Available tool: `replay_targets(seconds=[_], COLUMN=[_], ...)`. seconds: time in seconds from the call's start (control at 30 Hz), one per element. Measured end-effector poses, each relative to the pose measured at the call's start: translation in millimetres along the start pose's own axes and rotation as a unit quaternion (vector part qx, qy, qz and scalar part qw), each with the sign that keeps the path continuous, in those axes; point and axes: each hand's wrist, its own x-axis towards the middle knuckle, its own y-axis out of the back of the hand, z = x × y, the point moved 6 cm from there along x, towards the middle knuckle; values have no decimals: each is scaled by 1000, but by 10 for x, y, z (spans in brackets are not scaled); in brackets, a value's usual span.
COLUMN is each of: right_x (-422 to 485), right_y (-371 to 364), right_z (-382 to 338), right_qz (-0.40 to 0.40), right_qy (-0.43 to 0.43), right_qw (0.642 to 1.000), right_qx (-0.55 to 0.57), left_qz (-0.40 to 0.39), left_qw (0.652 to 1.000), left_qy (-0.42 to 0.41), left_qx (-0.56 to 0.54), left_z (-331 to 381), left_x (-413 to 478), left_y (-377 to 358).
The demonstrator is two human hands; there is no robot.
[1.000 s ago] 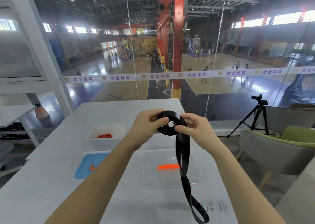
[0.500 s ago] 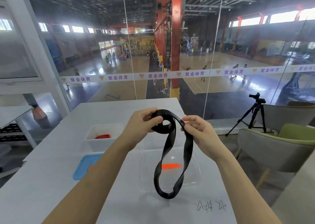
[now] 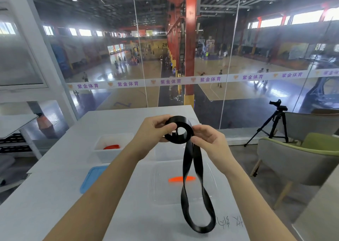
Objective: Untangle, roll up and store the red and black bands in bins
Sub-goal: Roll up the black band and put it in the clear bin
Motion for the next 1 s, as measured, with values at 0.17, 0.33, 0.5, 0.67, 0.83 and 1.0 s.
replay_targets(seconds=[0.17, 0.33, 0.5, 0.67, 0.83, 1.0], right_x=[-21, -41, -42, -52, -56, -14], right_y=[44, 41, 9, -20, -11, 16], right_z=[-9, -33, -115, -81, -56, -137], right_qz=[7, -3, -13, -31, -30, -78], right_qy=[2, -6, 4, 3, -6, -9], right_qw=[1000, 999, 1000, 999, 999, 986], right_qx=[18, 45, -3, 13, 7, -146], left_qz=[-10, -13, -15, 2, 6, -45], left_qw=[1000, 1000, 1000, 1000, 999, 974], left_qy=[3, 4, 7, 5, 11, -1], left_qx=[-5, -2, 13, 4, -43, 222], left_z=[12, 10, -42, -68, -150, -121], left_x=[-8, -22, -39, -36, -47, 31], left_y=[-38, -85, -102, -120, -127, -2])
